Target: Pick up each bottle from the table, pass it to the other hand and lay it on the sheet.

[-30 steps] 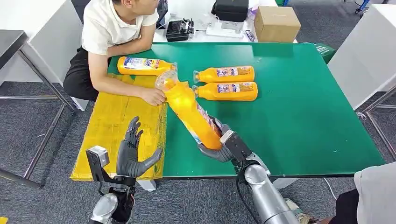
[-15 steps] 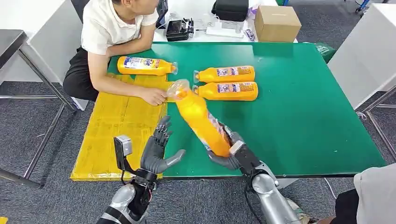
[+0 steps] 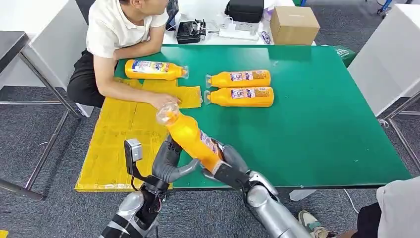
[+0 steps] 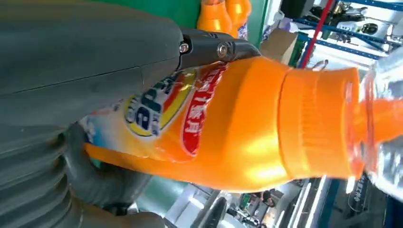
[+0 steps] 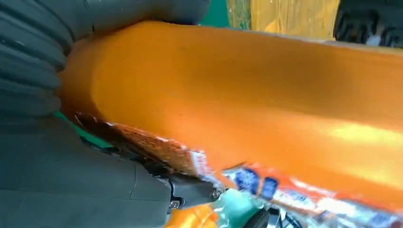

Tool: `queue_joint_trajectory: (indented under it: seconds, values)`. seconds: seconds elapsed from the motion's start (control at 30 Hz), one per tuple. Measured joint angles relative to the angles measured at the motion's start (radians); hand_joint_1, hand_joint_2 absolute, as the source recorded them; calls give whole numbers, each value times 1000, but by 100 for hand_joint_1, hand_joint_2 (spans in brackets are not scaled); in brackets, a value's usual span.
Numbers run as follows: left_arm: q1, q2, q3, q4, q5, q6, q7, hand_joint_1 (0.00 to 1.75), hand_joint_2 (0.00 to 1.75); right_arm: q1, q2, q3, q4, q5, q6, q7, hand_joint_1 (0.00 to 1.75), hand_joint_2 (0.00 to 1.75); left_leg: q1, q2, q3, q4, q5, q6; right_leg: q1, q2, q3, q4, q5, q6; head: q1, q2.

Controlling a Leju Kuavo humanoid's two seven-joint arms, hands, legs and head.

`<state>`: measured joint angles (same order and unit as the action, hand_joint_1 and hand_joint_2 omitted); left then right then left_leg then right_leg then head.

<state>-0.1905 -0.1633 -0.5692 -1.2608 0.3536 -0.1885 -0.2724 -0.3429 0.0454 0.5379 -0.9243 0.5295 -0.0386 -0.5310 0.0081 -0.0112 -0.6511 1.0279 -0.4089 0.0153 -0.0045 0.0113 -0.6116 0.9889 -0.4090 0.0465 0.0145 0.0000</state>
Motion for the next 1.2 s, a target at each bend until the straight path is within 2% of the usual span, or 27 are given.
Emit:
queue_joint_trajectory:
  seconds: [0.43, 0.47, 0.5, 0.57, 0.6, 0.7, 0.73, 0.77, 0.8, 0.87, 0.9, 1.2]
  values:
    - [-52, -7, -9, 47, 5, 27, 17, 0, 175, -22, 28, 80, 38, 20, -40, -56, 173, 175, 0, 0, 0, 0, 0, 0, 0, 0, 0, 0, 0, 0, 0, 0]
    - [-53, -10, -10, 48, 11, 24, 11, 5, 175, -23, 28, 82, 38, 14, -40, -63, 171, 175, 0, 0, 0, 0, 0, 0, 0, 0, 0, 0, 0, 0, 0, 0]
    - [-56, -11, -11, 49, 13, 23, 10, 175, 175, -24, 29, 85, 38, 11, -40, -67, 171, 175, 0, 0, 0, 0, 0, 0, 0, 0, -1, 0, 0, 0, 0, 0]
    - [-60, -12, -14, 52, 20, 19, 8, 175, 175, -25, 30, 87, 38, 6, -40, -69, 169, 175, 0, 0, 0, 0, 0, 0, 0, 0, -1, 0, 0, 0, 0, 0]
    - [-59, -12, -14, 52, 32, 10, 8, 175, 175, -25, 31, 87, 38, 3, -40, -71, 159, 175, 0, 0, 0, 0, 0, 0, 0, 0, -1, 0, 0, 0, 0, 0]
    - [-59, -12, -16, 52, 82, -22, 11, 175, 175, -25, 31, 87, 38, -14, -40, -83, 159, 175, 0, 0, 0, 0, 0, 0, 0, 0, -1, 0, 0, 0, 0, 0]
    - [-60, -12, -17, 52, 89, -25, 9, 175, 175, -25, 31, 88, 38, -21, -40, -87, 141, 175, 0, 0, 0, 0, 0, 0, 0, 0, -1, 0, 0, 0, 0, 0]
    - [-59, -12, -18, 52, 90, -26, 5, 175, 175, -25, 31, 90, 38, -25, -40, -90, 54, 175, 0, 0, 0, 0, 0, 0, 0, 0, -1, 0, 0, 0, 0, 0]
    - [-59, -12, -18, 52, 96, -27, 1, 175, 175, -24, 31, 92, 38, -28, -40, -91, 0, 175, 0, 0, 0, 0, 0, 0, 0, 0, -1, 0, 0, 0, 0, 0]
    - [-59, -12, -19, 52, 101, -27, -5, 175, 175, -24, 31, 95, 38, -35, -40, -93, 0, 175, 0, 0, 0, 0, 0, 0, 0, 0, -1, 0, 0, 0, 0, 0]
    - [-60, -12, -21, 52, 108, -29, -8, 175, 175, -23, 31, 97, 38, -43, -39, -97, 0, 0, 0, 0, 0, 0, 0, 0, 0, 0, -1, 0, 0, 0, 0, 0]
    - [-9, -12, 11, -59, 219, 78, -27, 175, 175, 48, 46, 108, -52, -111, -34, -129, 0, 0, 0, 0, -1, 0, 0, 0, 0, 0, -2, 0, 0, 0, 0, 0]
